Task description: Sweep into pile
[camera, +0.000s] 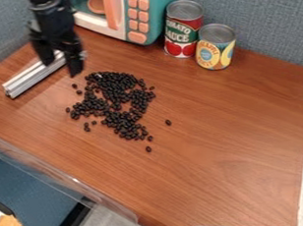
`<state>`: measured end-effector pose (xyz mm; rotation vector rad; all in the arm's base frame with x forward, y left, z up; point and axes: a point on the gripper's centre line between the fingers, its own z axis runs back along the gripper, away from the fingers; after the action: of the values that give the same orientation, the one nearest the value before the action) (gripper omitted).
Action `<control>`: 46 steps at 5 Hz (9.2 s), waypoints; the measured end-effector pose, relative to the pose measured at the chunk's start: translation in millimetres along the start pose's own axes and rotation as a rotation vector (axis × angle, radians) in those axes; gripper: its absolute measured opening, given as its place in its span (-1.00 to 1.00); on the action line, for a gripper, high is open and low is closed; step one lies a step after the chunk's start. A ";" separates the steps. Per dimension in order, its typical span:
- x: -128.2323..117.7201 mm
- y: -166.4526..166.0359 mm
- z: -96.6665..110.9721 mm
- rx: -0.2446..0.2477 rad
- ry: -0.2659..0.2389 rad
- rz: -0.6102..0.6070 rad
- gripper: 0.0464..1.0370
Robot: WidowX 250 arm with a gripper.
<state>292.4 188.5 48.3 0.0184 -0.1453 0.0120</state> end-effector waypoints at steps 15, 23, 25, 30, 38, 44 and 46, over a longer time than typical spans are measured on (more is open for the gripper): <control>8.0 18.2 -52.4 -0.015 0.143 0.059 -0.33; 40.6 -95.0 -55.4 -0.050 0.136 0.067 -0.33; 39.4 -98.7 -49.1 -0.050 0.138 0.067 -0.33; 57.2 -25.1 -49.4 -0.038 0.121 -0.063 -0.33; 59.7 38.3 -37.1 0.028 0.117 -0.039 -0.33; 91.9 -75.1 -62.7 -0.012 0.102 -0.225 -0.33; 92.1 -107.1 -62.4 -0.014 0.087 -0.295 -0.33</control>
<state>394.0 83.6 -1.9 0.0252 -0.0547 -0.2825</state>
